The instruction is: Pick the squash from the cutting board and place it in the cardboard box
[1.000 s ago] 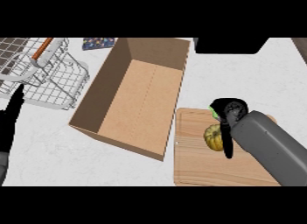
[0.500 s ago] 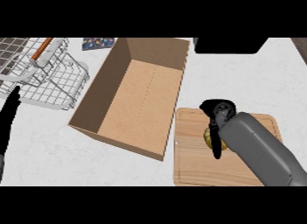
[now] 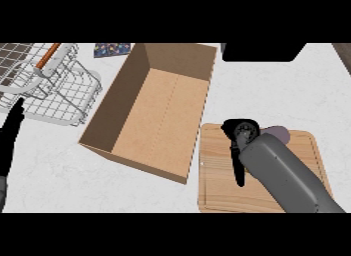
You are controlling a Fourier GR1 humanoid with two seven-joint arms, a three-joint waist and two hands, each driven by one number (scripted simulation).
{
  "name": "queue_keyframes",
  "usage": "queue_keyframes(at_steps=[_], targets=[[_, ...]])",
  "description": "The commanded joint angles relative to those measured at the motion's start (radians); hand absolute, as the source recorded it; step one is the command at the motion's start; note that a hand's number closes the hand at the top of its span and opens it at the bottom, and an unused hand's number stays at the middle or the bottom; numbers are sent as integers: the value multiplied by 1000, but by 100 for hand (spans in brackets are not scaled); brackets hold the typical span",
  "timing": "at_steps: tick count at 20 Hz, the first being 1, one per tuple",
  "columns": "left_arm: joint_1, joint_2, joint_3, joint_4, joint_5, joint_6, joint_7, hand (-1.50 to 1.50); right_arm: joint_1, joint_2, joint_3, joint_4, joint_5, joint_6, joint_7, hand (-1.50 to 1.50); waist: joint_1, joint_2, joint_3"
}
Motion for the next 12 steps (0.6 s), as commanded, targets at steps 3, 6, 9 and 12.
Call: queue_keyframes(at_steps=[3, 6, 9, 12], targets=[[6, -33, -1, 42, -34, 15, -58, 0, 32, 45, 16, 45, 49, 40, 142, -150, -4, 2, 0], [4, -26, 8, 0, -19, -7, -8, 0, 57, -1, 8, 57, 77, 48, 94, -150, -2, 1, 0], [-22, -14, 17, 15, -18, -36, -3, 0, 37, 32, 51, 98, 180, -42, 35, 150, 5, 3, 1], [-14, -20, 20, 0, -29, -35, 17, 0, 64, -26, 114, 57, 292, -106, -93, 150, 3, 3, 1]])
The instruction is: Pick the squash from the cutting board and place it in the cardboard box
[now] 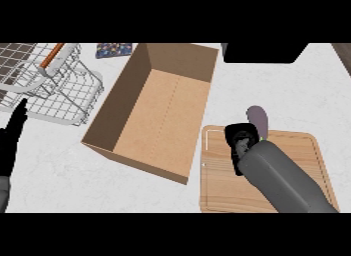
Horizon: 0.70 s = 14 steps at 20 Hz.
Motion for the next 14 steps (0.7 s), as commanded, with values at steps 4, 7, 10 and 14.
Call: queue_keyframes(at_steps=[4, 7, 10, 14], targets=[[-38, -22, 4, -5, -21, -7, 46, 0, 11, -21, 68, 73, 193, -117, -83, 150, -6, 12, 2], [-50, -21, -4, -12, -39, -4, 56, 0, -37, -134, 63, 104, 230, -236, -361, 150, 1, 17, 3], [-42, -34, 4, -6, -33, 17, 37, 0, -85, -196, 3, -58, 150, -337, -618, 150, -5, 20, 7], [-33, -26, 8, -8, -27, 7, 40, 0, -77, -268, -84, -109, 110, -531, -899, 150, -8, 23, 10]])
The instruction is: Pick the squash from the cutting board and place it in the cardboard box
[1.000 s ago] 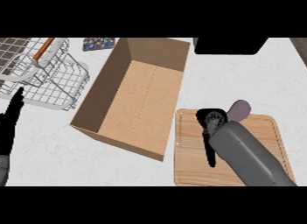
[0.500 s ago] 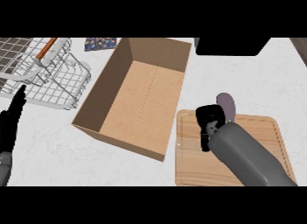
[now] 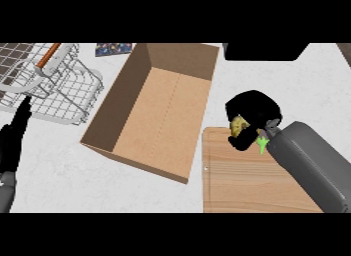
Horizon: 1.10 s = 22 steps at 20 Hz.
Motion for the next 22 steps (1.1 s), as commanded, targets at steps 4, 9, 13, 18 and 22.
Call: queue_keyframes(at_steps=[4, 9, 13, 18, 22], targets=[[24, -14, -8, 10, -7, -4, -40, 0, -20, -172, -172, 86, -25, -315, -470, 150, 13, 9, -3], [10, -11, 5, 17, -18, 10, -23, 0, -69, -155, -302, 77, -131, -403, -650, 150, 1, -1, -5], [26, -23, 18, 27, -10, 1, -49, 0, -88, -105, -318, 116, -143, -417, -786, 150, 1, -3, -6], [-19, 4, 20, -2, -27, -30, 28, 0, -151, -12, -318, 129, -172, -307, -787, 150, -3, -6, -6], [-5, -6, 32, 15, -37, -17, -10, 0, -268, 55, -360, 127, -232, -189, -663, 150, 2, -5, -7]])
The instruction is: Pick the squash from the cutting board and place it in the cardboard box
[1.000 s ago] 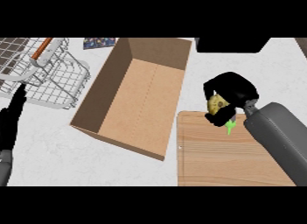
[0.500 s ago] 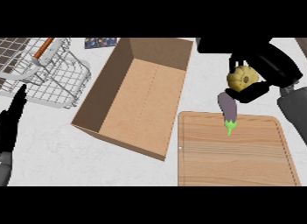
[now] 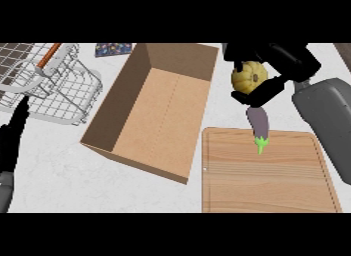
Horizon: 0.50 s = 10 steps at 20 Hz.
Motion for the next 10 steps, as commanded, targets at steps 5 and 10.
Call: queue_keyframes(at_steps=[5, 10], targets=[[-6, -3, 28, 23, -8, -13, -4, 0, -102, 196, -28, -31, -43, 84, 211, 150, -6, -1, -1], [6, -53, -8, -19, -27, 6, 9, 0, -223, 329, -43, 78, -60, 114, 362, 150, 3, 0, 0]])
